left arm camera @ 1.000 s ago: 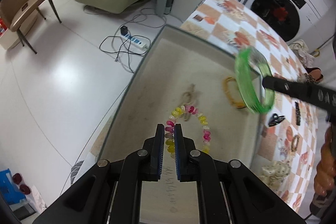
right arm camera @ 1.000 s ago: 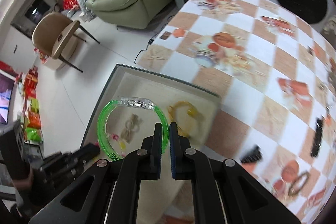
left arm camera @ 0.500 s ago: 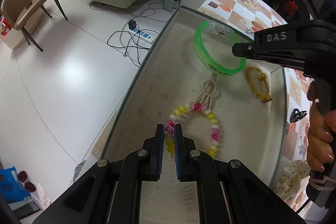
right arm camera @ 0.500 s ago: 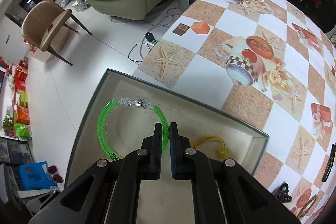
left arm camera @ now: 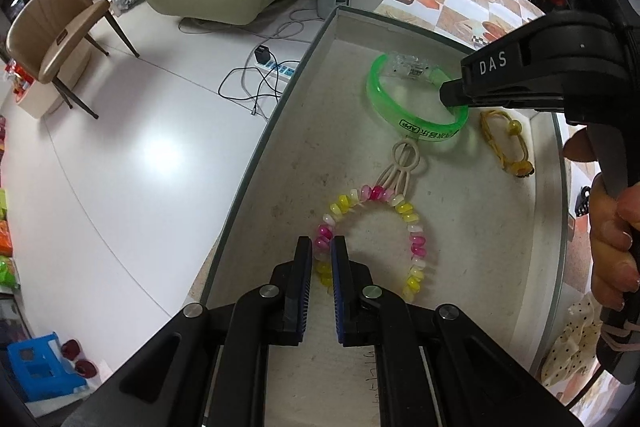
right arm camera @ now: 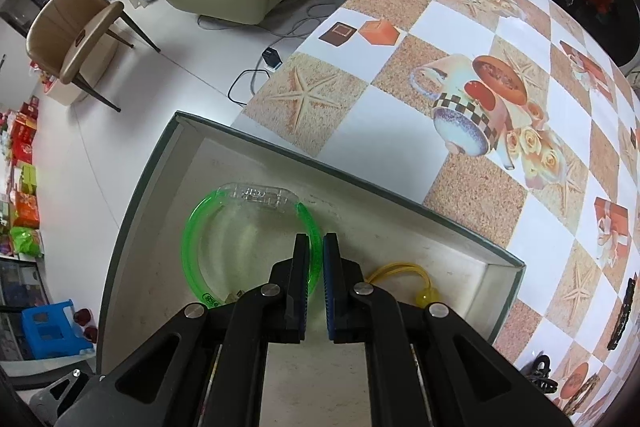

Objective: Organize jewelry
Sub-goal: 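Carry the green bangle and beaded bracelet into the white tray and release, then move both open tools back over the table toward the remaining items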

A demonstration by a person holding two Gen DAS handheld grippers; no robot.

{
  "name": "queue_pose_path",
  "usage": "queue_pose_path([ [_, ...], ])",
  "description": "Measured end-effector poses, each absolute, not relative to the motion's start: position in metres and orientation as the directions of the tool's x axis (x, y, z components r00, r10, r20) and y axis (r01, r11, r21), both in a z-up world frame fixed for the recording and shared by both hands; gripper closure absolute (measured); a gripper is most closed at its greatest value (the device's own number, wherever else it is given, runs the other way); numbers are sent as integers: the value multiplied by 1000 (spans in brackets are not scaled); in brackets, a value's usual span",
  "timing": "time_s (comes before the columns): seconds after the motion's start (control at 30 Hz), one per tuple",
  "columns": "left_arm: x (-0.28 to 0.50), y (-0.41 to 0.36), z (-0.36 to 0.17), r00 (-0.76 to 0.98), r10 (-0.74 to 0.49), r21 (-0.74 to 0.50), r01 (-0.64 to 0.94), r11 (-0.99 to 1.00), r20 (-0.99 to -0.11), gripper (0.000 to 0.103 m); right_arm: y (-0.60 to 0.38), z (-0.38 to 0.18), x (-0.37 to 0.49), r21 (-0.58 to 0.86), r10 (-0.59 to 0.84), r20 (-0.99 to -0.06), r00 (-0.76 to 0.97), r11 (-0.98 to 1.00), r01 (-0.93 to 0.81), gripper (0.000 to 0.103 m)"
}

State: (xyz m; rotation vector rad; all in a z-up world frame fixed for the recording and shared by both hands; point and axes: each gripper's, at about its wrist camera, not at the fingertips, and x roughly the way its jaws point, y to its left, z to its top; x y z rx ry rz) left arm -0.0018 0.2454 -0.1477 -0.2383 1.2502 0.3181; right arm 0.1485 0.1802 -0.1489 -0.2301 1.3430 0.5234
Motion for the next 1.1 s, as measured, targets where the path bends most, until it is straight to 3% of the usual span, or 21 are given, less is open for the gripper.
queue_pose_path([
  [0.07,-2,244,-146,282,106,-2,-359,933,-953,88,179,-150,149,152,237,-964,120,863,-482,88],
  [0.17,-1,240,-144,285,111,4,-350,937,-952,88,175,-147,148,180,261,-959,111,863,-472,61],
  [0.67,8,226,-117,314,109,13,-293,956,-943,88,103,-88,127,340,417,-896,154,865,-369,58],
  [0.7,8,225,-115,313,108,14,-289,957,-943,82,96,-85,125,347,421,-894,156,868,-356,58],
  [0.77,9,222,-112,305,117,24,-290,957,-945,0,79,-81,120,359,427,-890,161,873,-330,57],
  [0.97,17,205,-96,329,125,40,-252,967,-936,0,33,-68,106,381,434,-881,187,887,-261,45],
  [1.1,24,183,-89,343,109,46,-185,982,-933,0,-7,-65,96,385,420,-883,212,904,-185,21],
])
